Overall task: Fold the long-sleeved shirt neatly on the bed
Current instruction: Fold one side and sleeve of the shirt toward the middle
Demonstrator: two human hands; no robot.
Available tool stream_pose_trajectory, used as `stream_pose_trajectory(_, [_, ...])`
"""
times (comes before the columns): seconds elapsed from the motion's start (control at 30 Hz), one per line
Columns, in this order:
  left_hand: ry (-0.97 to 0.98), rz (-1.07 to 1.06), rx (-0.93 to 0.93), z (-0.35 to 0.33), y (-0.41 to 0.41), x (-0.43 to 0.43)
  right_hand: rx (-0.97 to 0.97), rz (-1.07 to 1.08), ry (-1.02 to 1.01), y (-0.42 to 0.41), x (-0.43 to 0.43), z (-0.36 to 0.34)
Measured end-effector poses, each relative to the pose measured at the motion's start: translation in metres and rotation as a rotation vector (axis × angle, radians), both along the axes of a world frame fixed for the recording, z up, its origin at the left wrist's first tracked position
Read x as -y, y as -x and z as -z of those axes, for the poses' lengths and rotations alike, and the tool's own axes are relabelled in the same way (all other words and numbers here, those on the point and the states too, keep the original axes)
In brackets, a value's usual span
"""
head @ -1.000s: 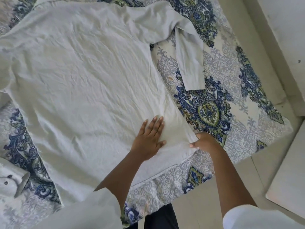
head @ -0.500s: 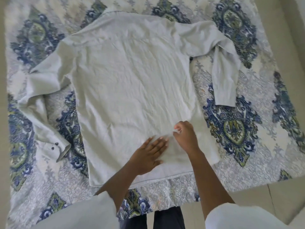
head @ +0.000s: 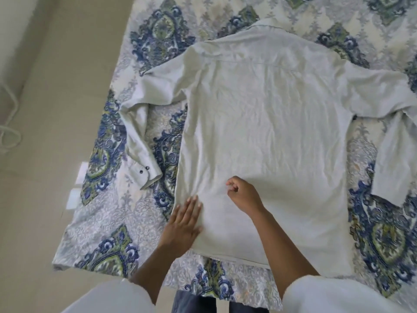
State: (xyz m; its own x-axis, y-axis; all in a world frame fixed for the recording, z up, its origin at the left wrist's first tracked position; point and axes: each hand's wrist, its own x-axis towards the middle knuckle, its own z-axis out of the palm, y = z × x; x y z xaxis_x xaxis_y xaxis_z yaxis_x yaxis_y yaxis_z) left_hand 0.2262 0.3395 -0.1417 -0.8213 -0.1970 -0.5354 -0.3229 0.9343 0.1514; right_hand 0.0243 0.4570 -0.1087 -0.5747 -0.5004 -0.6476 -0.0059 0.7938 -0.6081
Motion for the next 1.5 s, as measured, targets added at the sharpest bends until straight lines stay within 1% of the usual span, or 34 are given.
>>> stream_pose_trajectory(0.07, [-0.050,-0.092,-0.007,-0.002,-0.017,-0.009,0.026,-0.089,-0.070,-0.005,0.008,0.003])
stream_pose_trajectory(0.13, [-0.110,-0.221,-0.033,-0.011,-0.028,-0.014,0.082,-0.108,-0.097,-0.010,0.014,0.004])
stream_pose_trajectory(0.17, [-0.139,-0.336,-0.053,-0.016,-0.028,-0.016,0.113,-0.101,-0.097,-0.011,0.017,0.003])
stream_pose_trajectory(0.23, [-0.235,-0.681,-0.112,-0.023,-0.018,-0.010,0.150,-0.082,-0.094,-0.012,0.023,0.003])
stream_pose_trajectory(0.27, [-0.245,-0.803,-0.125,-0.025,-0.011,-0.002,0.152,-0.083,-0.097,-0.012,0.026,0.004])
stream_pose_trajectory(0.3, [-0.262,-0.877,-0.108,-0.026,-0.007,0.005,0.148,-0.089,-0.101,-0.013,0.030,0.005])
stream_pose_trajectory(0.37, [-0.313,-0.882,-0.067,-0.024,-0.003,0.016,0.135,-0.085,-0.113,-0.014,0.032,0.007])
stream_pose_trajectory(0.4, [-0.326,-0.895,-0.076,-0.022,-0.008,0.019,0.136,-0.075,-0.117,-0.015,0.033,0.008])
stream_pose_trajectory(0.5, [-0.360,-1.021,-0.094,-0.020,-0.024,0.022,0.153,-0.051,-0.123,-0.016,0.035,0.011])
stream_pose_trajectory(0.63, [-0.301,-1.117,-0.118,-0.025,-0.013,0.019,0.160,-0.053,-0.175,-0.014,0.046,0.014])
stream_pose_trajectory(0.73, [-0.217,-1.014,-0.054,-0.024,-0.013,0.021,0.162,-0.076,-0.215,-0.011,0.057,0.020])
stream_pose_trajectory(0.83, [-0.192,-1.092,-0.008,-0.030,-0.016,0.027,0.200,-0.057,-0.200,-0.008,0.074,0.015])
stream_pose_trajectory(0.9, [-0.155,-1.104,-0.064,-0.036,-0.009,0.036,0.223,-0.004,-0.141,-0.005,0.089,0.006])
stream_pose_trajectory(0.97, [-0.172,-1.017,-0.127,-0.037,0.003,0.048,0.208,0.053,-0.086,0.001,0.107,0.000])
stream_pose_trajectory(1.0, [-0.212,-0.989,-0.128,-0.038,0.011,0.054,0.194,0.073,-0.057,0.006,0.117,-0.002])
stream_pose_trajectory(1.03, [-0.288,-1.010,-0.112,-0.038,0.020,0.058,0.177,0.083,-0.027,0.011,0.127,-0.004])
stream_pose_trajectory(1.1, [-0.466,-1.100,-0.052,-0.037,0.038,0.065,0.100,0.068,0.013,0.023,0.150,-0.008])
stream_pose_trajectory(1.17, [-0.530,-1.113,0.002,-0.033,0.052,0.067,-0.061,0.045,0.009,0.041,0.172,-0.011])
stream_pose_trajectory(1.27, [-0.531,-1.198,-0.004,-0.023,0.059,0.065,-0.351,-0.066,-0.013,0.072,0.202,-0.018])
stream_pose_trajectory(1.33, [-0.476,-1.153,-0.008,-0.015,0.059,0.062,-0.508,-0.226,-0.024,0.091,0.220,-0.020])
stream_pose_trajectory(1.4, [-0.431,-1.141,-0.025,-0.015,0.057,0.058,-0.612,-0.381,-0.033,0.105,0.236,-0.020])
stream_pose_trajectory(1.47, [-0.458,-1.237,-0.107,-0.019,0.055,0.052,-0.704,-0.501,-0.052,0.113,0.253,-0.019])
stream_pose_trajectory(1.5, [-0.488,-1.334,-0.181,-0.023,0.053,0.051,-0.746,-0.559,-0.056,0.114,0.262,-0.018])
